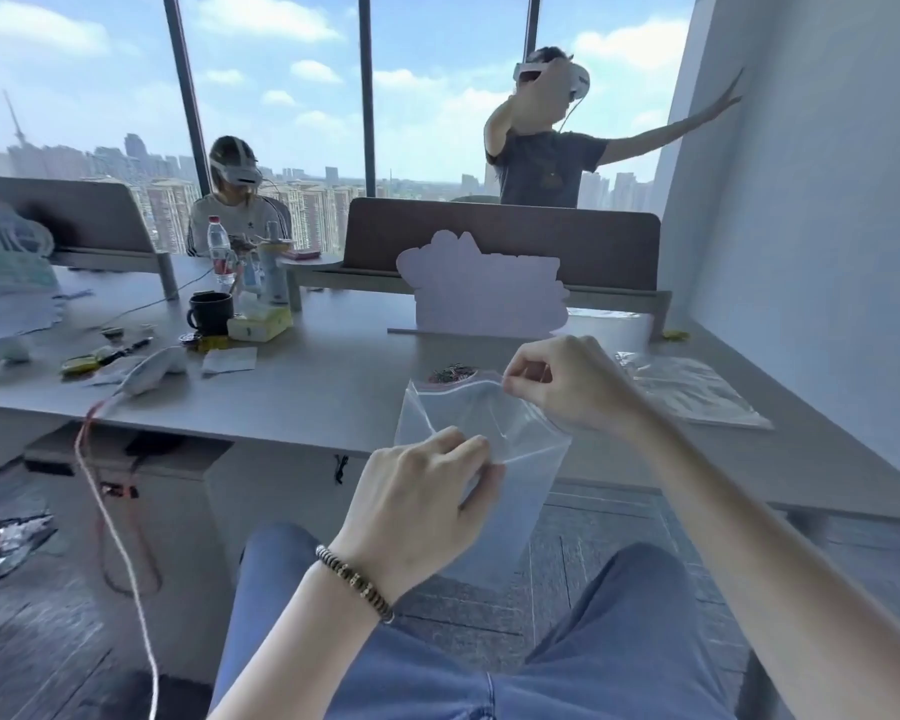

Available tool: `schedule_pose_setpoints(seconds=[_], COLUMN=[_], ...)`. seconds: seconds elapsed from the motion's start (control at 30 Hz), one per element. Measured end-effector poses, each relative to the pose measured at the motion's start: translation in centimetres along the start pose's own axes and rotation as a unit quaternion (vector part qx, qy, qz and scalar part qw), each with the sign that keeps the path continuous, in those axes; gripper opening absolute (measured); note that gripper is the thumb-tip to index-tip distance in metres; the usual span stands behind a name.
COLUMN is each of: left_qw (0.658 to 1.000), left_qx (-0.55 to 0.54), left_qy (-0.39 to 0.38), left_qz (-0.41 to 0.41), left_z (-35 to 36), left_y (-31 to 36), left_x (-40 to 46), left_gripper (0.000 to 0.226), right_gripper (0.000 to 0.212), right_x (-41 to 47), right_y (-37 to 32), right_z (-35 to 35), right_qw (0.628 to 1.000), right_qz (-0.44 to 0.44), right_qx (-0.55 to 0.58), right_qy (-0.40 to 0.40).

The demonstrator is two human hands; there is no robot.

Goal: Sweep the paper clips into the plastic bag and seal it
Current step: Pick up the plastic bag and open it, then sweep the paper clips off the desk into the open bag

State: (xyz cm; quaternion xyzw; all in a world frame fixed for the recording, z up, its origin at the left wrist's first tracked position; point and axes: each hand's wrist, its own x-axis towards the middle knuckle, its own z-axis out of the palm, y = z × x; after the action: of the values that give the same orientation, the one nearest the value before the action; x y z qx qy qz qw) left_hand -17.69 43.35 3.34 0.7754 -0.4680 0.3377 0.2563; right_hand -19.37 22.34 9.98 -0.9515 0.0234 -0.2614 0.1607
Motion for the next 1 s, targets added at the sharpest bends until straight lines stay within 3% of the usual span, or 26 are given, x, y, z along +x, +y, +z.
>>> schedule_pose_setpoints(seconds=[0.23,0.4,0.53,0.63,0.87,1.0], left_qw=[0.998,0.994,0.988,0.983,0.97,0.965], left_qx=[0.037,0.035,0.018,0.015,0.014,0.03], left_qy=[-0.037,-0.072,-0.114,-0.143,-0.188,-0.199], left_qz=[-0.038,-0.075,-0.101,-0.117,-0.152,-0.167], left_z=[3.4,6.9,9.7,11.2,14.2,15.0], left_y=[-2.6,-4.2,-5.0,-6.0,-8.4,-9.2], left_x=[-1.1,-2.3,-4.0,-4.4,-4.9,-4.7], left_gripper=[0.025,0.037,0.036,0.034,0.03,0.029], right_gripper=[0.011,0.019,0.02,0.023,0.067,0.078], right_x=[1.9,3.9,7.1,9.9,14.3,16.0], right_y=[2.1,4.5,7.7,11.1,16.8,17.9], right_z=[5.6,9.4,12.5,15.2,20.9,22.7], right_qw=[0.998,0.989,0.998,0.993,0.966,0.956], right_qz=[0.01,0.018,0.062,0.119,0.229,0.26], right_qx=[0.016,0.037,0.013,0.015,-0.014,0.008], right_qy=[-0.064,-0.143,-0.027,-0.011,-0.12,-0.138])
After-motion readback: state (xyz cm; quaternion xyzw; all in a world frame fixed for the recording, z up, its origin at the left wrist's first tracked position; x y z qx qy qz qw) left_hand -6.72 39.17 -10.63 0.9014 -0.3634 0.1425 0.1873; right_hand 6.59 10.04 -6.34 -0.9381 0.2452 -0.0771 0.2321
